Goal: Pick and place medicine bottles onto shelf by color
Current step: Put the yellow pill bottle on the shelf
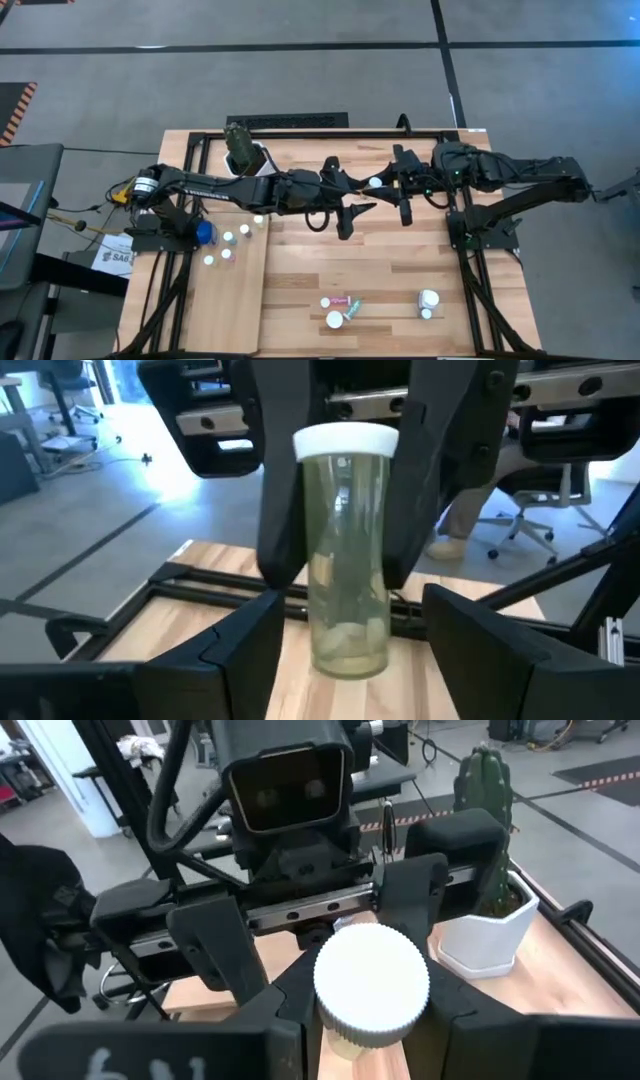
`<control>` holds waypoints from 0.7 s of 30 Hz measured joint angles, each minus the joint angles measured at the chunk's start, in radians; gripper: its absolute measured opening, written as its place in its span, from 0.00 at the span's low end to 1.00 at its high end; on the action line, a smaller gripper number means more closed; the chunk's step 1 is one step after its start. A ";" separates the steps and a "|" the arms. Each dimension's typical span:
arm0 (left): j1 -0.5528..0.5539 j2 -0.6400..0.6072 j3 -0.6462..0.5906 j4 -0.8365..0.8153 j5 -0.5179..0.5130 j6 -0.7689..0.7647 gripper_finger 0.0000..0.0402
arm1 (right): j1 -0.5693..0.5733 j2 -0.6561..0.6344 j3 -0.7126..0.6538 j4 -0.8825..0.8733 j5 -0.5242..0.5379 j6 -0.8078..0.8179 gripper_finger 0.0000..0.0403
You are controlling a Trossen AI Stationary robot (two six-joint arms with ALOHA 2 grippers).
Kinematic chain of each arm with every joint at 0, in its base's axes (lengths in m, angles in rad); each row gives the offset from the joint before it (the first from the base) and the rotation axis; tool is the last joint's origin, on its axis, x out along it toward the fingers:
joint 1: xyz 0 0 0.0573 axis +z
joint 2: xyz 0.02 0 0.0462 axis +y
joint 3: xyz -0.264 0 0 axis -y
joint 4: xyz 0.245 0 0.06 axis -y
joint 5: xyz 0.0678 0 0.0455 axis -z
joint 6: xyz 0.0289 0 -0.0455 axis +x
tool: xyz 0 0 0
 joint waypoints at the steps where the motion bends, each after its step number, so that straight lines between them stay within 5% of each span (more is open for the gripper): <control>1: 0.000 0.000 0.000 0.001 0.001 0.000 0.53 | 0.000 0.000 0.000 -0.002 0.000 -0.001 0.28; 12: 0.026 -0.001 0.000 0.021 0.082 -0.033 0.16 | 0.000 -0.002 0.000 -0.011 -0.001 0.001 0.28; 21: 0.036 -0.001 0.000 0.029 0.122 -0.066 0.19 | 0.000 -0.004 0.000 -0.026 -0.036 0.003 0.33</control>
